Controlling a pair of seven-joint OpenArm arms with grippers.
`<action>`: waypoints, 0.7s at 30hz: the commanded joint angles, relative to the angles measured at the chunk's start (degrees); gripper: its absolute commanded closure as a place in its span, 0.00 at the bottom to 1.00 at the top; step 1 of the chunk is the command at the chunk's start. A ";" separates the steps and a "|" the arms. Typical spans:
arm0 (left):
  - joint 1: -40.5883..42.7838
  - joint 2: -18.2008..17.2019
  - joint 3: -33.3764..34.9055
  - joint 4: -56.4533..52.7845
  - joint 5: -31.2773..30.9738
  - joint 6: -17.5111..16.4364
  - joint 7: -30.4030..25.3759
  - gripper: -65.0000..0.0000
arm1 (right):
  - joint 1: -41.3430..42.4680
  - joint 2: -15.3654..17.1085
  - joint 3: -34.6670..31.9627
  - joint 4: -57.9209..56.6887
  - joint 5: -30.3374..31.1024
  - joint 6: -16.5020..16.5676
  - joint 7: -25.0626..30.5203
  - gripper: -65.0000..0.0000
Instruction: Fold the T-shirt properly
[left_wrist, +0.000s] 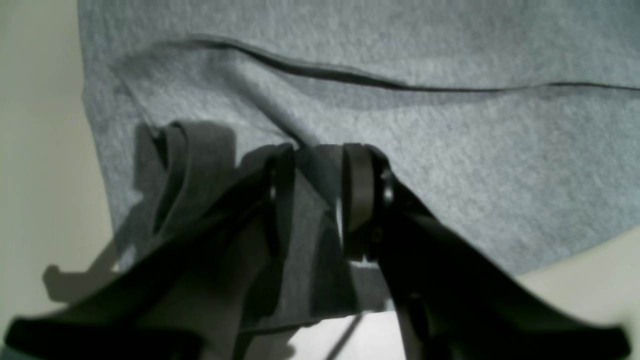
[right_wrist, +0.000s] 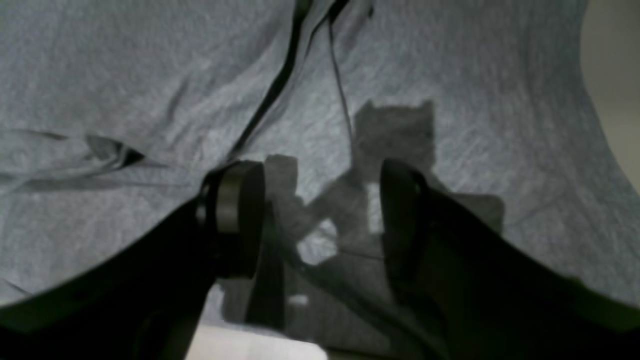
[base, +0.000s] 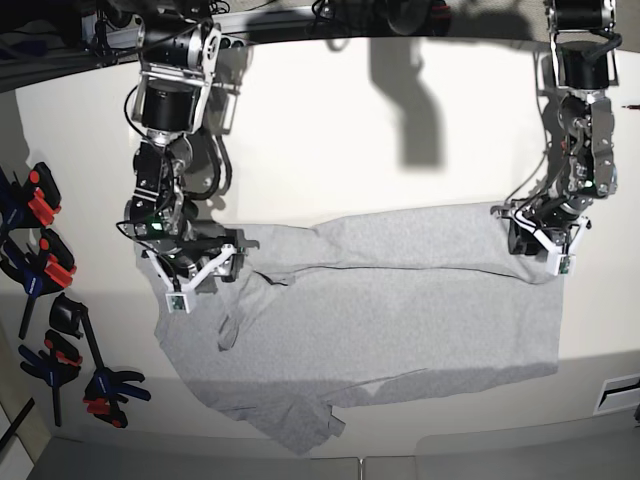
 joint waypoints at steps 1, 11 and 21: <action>-1.18 -0.81 -0.31 0.87 -0.13 -0.35 -1.25 0.77 | 1.57 0.55 0.04 0.00 -0.92 -0.04 2.08 0.49; -0.52 -0.83 -0.31 0.87 0.00 -0.35 6.29 0.77 | 1.55 0.66 0.04 -6.97 -1.11 0.00 -2.69 0.52; 6.73 -0.85 -0.31 0.90 -1.57 -0.35 9.62 0.77 | -1.36 0.70 0.04 -5.51 2.71 1.18 -7.85 0.52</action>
